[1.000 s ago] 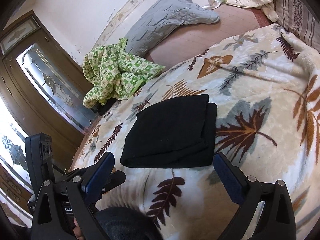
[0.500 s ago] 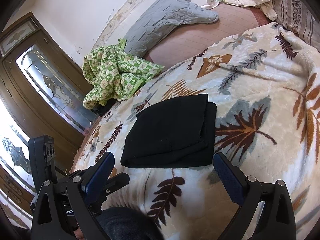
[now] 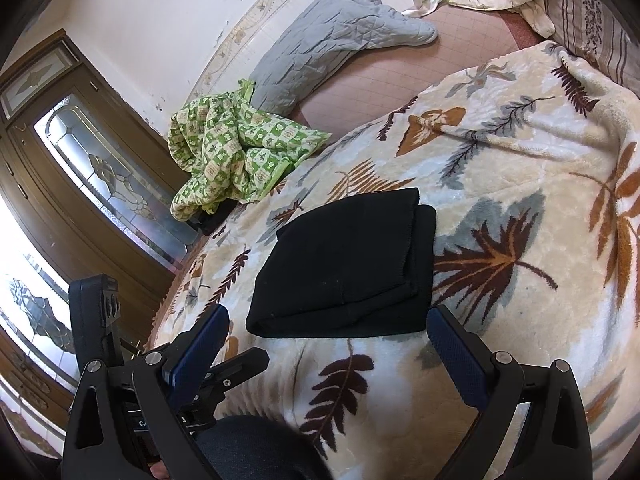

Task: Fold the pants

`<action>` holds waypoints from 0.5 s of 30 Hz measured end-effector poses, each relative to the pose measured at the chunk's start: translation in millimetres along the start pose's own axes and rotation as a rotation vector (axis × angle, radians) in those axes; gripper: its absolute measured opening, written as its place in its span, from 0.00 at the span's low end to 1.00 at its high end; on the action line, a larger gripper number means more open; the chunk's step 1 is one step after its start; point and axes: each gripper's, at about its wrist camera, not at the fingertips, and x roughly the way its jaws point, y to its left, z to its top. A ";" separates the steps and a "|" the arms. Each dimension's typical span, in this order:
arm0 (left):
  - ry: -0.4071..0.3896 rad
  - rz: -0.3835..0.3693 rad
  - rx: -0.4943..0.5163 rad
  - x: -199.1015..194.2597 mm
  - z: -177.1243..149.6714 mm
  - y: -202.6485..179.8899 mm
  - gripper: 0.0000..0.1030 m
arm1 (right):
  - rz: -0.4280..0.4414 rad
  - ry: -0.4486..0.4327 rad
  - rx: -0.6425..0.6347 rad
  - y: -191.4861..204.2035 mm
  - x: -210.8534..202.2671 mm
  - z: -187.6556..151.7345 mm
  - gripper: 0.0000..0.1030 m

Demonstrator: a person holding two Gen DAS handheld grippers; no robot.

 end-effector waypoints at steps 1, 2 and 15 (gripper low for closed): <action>0.002 0.005 0.000 0.7 0.2 -0.1 0.93 | 0.001 0.000 0.001 0.1 0.4 0.0 0.97; 0.004 0.010 0.002 1.2 0.4 -0.6 0.93 | 0.003 0.000 0.004 0.1 0.5 0.0 0.97; 0.027 0.031 0.014 8.4 4.0 -3.3 0.91 | 0.040 -0.001 0.048 -6.9 3.7 2.5 0.97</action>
